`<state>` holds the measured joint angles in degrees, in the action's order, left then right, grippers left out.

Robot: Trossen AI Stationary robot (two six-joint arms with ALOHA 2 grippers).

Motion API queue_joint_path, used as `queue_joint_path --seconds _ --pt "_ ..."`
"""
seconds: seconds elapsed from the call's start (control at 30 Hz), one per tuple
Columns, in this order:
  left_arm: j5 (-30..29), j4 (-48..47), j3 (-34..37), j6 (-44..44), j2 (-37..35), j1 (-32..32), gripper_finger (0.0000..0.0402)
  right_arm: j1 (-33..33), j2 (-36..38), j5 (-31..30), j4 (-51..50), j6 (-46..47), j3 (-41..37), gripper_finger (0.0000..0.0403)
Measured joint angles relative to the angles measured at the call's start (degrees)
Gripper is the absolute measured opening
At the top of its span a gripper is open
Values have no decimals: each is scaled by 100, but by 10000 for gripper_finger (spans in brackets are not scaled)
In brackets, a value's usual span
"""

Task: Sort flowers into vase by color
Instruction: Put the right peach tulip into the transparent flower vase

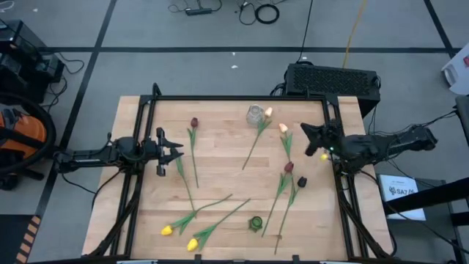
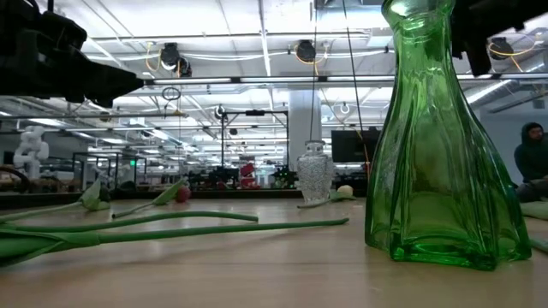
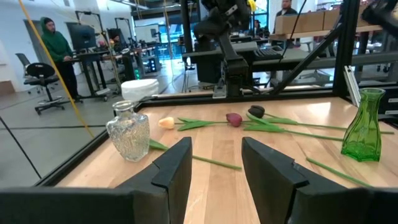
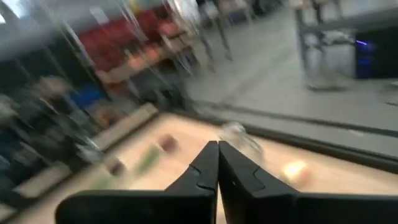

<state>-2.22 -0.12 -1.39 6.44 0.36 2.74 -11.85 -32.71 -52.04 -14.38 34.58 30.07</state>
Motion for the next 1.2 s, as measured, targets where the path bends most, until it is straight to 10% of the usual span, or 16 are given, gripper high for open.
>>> queue_joint_path --seconds 0.4,1.2 --pt "1 2 0 0 -1 -2 148 2338 -3055 2978 -2679 2177 2257 5" --pt "1 0 0 0 -1 -1 148 3230 -5530 4499 -3790 2605 2624 162"
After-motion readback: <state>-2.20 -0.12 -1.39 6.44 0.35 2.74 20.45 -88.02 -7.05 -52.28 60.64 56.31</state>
